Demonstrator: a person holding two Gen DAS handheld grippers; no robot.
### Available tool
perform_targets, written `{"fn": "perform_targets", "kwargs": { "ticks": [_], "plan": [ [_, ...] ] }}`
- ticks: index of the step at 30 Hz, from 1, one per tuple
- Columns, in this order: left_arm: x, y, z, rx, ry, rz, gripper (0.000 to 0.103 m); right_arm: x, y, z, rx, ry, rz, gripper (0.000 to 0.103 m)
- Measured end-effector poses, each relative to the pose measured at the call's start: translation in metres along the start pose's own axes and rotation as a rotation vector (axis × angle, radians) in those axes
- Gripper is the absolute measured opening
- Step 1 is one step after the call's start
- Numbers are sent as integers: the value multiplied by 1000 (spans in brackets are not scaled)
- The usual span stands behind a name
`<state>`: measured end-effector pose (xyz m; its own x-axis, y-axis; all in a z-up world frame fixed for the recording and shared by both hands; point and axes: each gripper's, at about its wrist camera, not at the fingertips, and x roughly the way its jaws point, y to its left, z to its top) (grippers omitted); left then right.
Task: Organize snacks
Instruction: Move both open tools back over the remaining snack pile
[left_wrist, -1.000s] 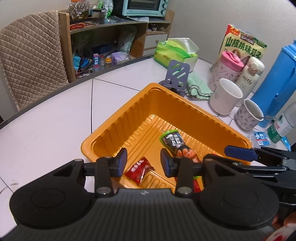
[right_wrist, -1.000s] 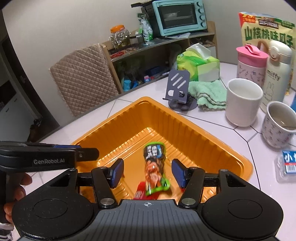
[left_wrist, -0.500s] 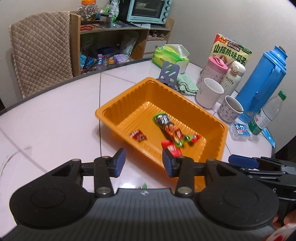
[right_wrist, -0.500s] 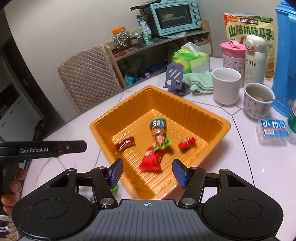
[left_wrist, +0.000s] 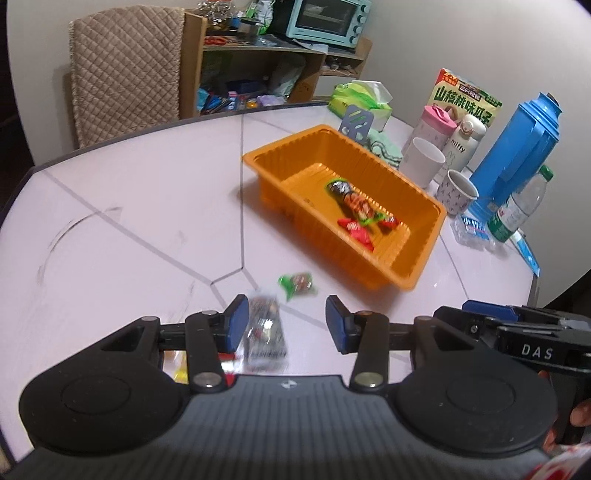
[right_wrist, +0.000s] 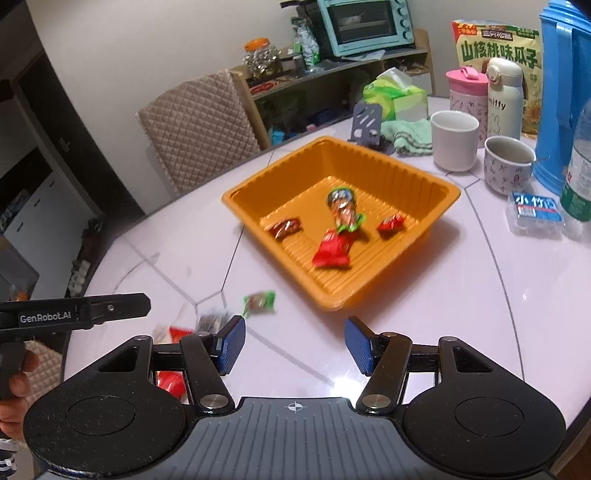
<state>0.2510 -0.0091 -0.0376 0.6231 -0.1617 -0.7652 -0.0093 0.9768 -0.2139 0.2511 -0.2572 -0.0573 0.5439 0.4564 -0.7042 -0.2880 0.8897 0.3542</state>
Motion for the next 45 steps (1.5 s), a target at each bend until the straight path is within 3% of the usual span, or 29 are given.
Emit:
{"fn": "perform_targets", "kwargs": {
  "ticks": [10, 21, 45],
  "plan": [
    [-37, 17, -44, -21, 7, 37, 43, -15, 27, -29, -28, 25, 44, 60],
    [-50, 35, -79, -45, 43, 66, 43, -8, 53, -51, -62, 73, 54, 60],
    [-44, 62, -91, -21, 66, 75, 43, 23, 80, -67, -104, 140, 16, 60]
  ]
}}
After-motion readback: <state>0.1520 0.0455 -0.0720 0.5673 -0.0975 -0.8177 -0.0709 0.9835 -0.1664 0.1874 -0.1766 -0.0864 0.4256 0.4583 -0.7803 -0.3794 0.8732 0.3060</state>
